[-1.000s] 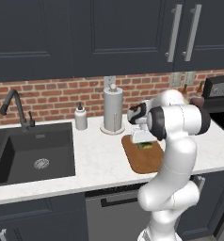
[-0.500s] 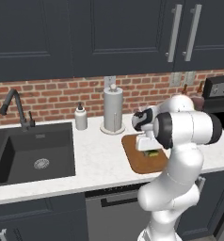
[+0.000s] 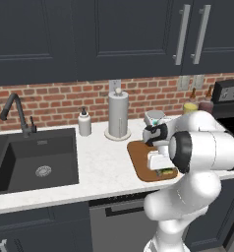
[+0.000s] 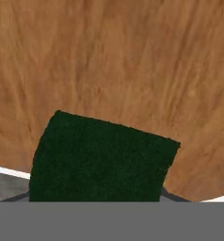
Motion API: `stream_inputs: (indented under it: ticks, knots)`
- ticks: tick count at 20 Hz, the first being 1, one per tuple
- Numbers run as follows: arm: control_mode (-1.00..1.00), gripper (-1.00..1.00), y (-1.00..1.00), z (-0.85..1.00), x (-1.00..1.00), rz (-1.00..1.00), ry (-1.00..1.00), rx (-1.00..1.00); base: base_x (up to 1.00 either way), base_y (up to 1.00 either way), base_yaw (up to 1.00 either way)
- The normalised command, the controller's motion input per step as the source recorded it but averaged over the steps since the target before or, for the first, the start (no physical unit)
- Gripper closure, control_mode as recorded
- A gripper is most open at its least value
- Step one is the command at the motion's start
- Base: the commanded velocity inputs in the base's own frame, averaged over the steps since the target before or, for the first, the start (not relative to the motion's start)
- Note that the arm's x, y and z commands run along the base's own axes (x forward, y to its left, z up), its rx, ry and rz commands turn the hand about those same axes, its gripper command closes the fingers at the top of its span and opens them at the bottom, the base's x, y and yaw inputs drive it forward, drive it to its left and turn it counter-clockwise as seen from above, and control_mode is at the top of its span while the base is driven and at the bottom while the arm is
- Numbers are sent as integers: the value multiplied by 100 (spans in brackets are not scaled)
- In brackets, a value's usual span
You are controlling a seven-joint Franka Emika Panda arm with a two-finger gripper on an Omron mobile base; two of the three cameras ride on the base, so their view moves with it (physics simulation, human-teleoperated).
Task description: Pick up the sponge from the counter and clean the cutting board by briefly scrubbing or pressing down on the cutting board. Once finished, release the sponge.
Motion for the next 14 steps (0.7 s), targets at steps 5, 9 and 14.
stream_inputs:
  ticks: [5,9,14]
  knots:
    - [-100,100,0,-6,-67,0,15,0,0,0,0]
    - [-100,100,0,0,-9,0,16,0,0,0,0]
    - [-100,100,-22,0,8,0,18,0,0,0,0]
